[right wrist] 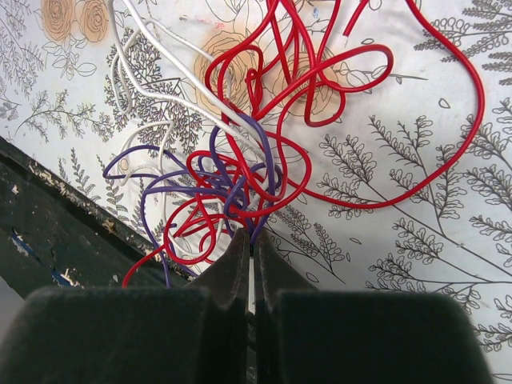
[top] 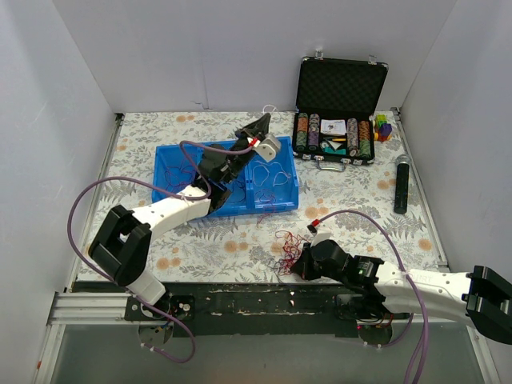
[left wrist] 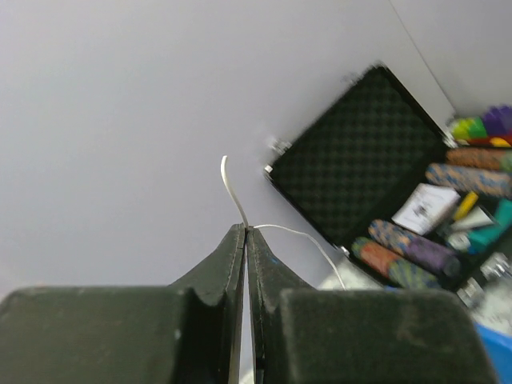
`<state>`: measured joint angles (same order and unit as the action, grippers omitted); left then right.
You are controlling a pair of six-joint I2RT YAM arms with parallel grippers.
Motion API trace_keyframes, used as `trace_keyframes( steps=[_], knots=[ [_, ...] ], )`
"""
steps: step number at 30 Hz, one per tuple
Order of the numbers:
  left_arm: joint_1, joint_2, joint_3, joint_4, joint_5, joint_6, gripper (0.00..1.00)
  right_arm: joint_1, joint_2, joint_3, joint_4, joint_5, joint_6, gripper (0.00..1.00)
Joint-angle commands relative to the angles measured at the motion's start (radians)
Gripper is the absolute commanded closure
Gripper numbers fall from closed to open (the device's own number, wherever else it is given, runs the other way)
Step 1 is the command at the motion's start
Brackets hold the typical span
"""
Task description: Untangle the cables
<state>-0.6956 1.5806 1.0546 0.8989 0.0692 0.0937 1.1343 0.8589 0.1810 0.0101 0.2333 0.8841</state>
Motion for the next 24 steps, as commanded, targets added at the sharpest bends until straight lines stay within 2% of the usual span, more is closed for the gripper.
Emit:
trace_keyframes(
  steps=[1, 4, 9, 11, 12, 13, 14, 15, 16, 20, 24],
  knots=[
    [0.008, -0.044, -0.051, -0.274, 0.066, -0.017, 1.00, 0.005, 0.011, -0.034, -0.101, 0.023, -0.024, 0.99],
    [0.007, -0.025, -0.077, -0.424, 0.113, -0.026, 0.95, 0.004, 0.009, -0.032, -0.107, 0.024, -0.024, 0.99],
    [0.007, 0.012, -0.078, -0.462, 0.142, -0.055, 0.90, 0.005, 0.002, -0.035, -0.110, 0.028, -0.022, 0.99],
    [0.007, 0.039, -0.036, -0.520, 0.139, -0.057, 0.80, 0.005, 0.003, -0.034, -0.107, 0.028, -0.025, 0.99],
    [0.007, 0.053, -0.001, -0.555, 0.135, -0.060, 0.61, 0.005, 0.006, -0.034, -0.108, 0.028, -0.024, 0.99],
    [0.007, 0.065, 0.014, -0.589, 0.127, -0.063, 0.33, 0.004, 0.009, -0.032, -0.105, 0.029, -0.024, 0.99],
    [0.008, 0.082, 0.054, -0.636, 0.118, -0.061, 0.13, 0.005, 0.012, -0.032, -0.105, 0.028, -0.024, 0.99],
    [0.007, 0.093, 0.077, -0.673, 0.110, -0.066, 0.06, 0.005, 0.014, -0.032, -0.104, 0.028, -0.025, 0.99],
    [0.007, 0.091, 0.082, -0.675, 0.100, -0.075, 0.02, 0.005, 0.014, -0.032, -0.102, 0.028, -0.025, 0.99],
    [0.007, 0.036, 0.059, -0.646, 0.107, -0.084, 0.02, 0.005, 0.011, -0.037, -0.101, 0.024, -0.025, 0.99],
    [0.007, -0.057, 0.035, -0.759, 0.202, -0.124, 0.06, 0.004, 0.008, -0.038, -0.094, 0.024, -0.028, 0.99]
  ],
)
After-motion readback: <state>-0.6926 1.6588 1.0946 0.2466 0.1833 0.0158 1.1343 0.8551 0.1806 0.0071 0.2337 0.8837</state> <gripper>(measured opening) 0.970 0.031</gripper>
